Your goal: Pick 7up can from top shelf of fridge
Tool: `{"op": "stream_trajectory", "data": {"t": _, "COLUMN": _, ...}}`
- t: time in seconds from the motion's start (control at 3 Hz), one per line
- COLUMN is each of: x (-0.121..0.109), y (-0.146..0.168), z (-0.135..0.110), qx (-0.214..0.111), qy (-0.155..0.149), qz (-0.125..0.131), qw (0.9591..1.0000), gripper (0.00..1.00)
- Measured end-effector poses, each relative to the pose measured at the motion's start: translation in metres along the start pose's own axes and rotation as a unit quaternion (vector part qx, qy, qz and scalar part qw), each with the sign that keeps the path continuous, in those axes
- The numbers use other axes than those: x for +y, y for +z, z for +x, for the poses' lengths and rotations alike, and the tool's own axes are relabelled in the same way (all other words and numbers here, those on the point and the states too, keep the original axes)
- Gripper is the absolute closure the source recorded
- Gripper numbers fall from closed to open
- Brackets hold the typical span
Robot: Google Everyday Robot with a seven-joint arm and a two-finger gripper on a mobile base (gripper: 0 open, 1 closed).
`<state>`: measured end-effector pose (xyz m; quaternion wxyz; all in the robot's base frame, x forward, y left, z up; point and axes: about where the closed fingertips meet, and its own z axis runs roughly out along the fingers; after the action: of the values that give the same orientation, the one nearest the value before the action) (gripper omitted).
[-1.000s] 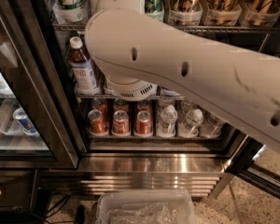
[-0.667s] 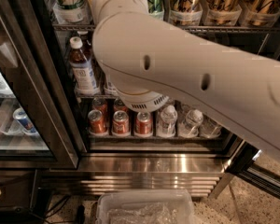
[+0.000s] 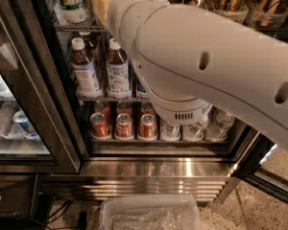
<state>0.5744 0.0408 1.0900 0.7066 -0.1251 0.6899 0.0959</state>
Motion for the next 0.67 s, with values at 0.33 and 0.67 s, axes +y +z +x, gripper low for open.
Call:
{"op": "stream_trajectory", "data": {"t": 0.33, "x": -0.022, "y": -0.007, "z": 0.015, "qx": 0.028, "qy": 0.005, "qz": -0.027, "qw": 0.9992, "gripper": 1.00}}
{"op": "stream_trajectory", "data": {"t": 0.67, "x": -0.041, "y": -0.020, "z": 0.041, "qx": 0.055, "qy": -0.004, "qz": -0.062, "qw": 0.9966, "gripper": 1.00}}
